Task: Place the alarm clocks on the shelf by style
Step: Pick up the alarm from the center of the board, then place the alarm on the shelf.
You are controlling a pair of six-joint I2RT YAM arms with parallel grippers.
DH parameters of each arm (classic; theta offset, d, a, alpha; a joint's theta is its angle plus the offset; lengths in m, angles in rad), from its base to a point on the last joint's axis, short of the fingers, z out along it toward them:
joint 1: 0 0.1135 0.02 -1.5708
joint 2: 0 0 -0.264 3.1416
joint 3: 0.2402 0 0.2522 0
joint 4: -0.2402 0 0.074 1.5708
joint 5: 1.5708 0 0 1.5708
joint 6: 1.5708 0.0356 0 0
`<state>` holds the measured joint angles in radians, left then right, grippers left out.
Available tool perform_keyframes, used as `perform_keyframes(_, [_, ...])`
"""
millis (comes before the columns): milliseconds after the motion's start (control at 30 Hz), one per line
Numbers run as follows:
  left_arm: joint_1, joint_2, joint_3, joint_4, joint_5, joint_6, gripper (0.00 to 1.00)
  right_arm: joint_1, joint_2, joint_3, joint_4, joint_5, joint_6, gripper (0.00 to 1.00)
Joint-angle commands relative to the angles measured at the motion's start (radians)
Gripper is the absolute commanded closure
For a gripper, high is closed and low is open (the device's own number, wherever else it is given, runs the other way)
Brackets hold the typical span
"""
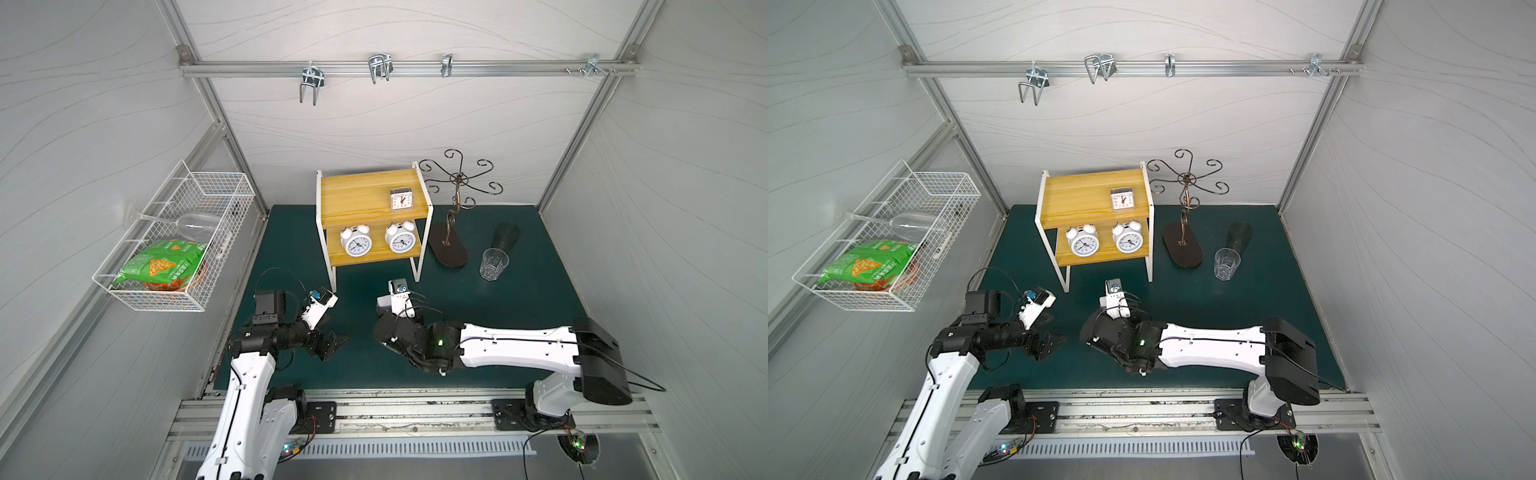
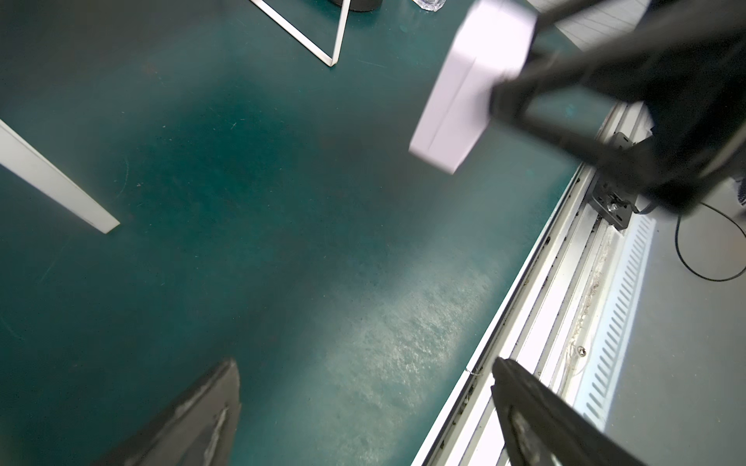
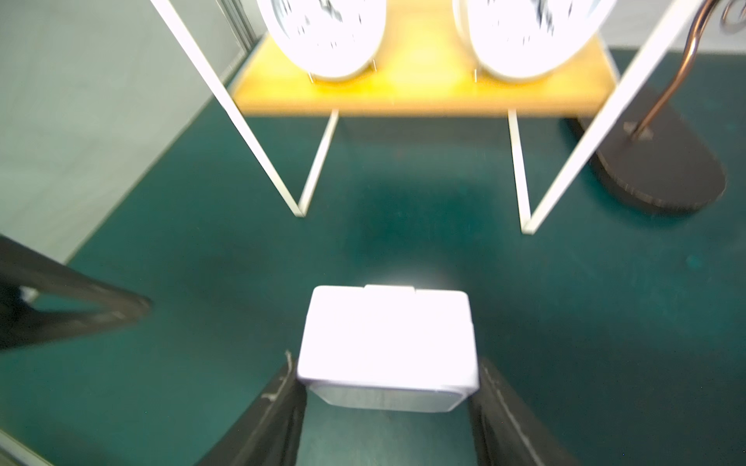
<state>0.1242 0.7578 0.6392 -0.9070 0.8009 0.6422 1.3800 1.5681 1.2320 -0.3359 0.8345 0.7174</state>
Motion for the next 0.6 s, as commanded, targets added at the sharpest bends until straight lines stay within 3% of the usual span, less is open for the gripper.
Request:
perform_keyframes(0, [-0.001,-0.014,0.029,0.045,-0.003,-0.022,0.01,-0.013,-0.008,0.143,-0.187,-0.012,-0.115,0.37])
perform_keyframes(567, [-0.001,-0.011,0.033,0.076,-0.013,-0.078,0.01,-0.104,0.236,0.884,-0.499,-0.042,-0.307,0.37])
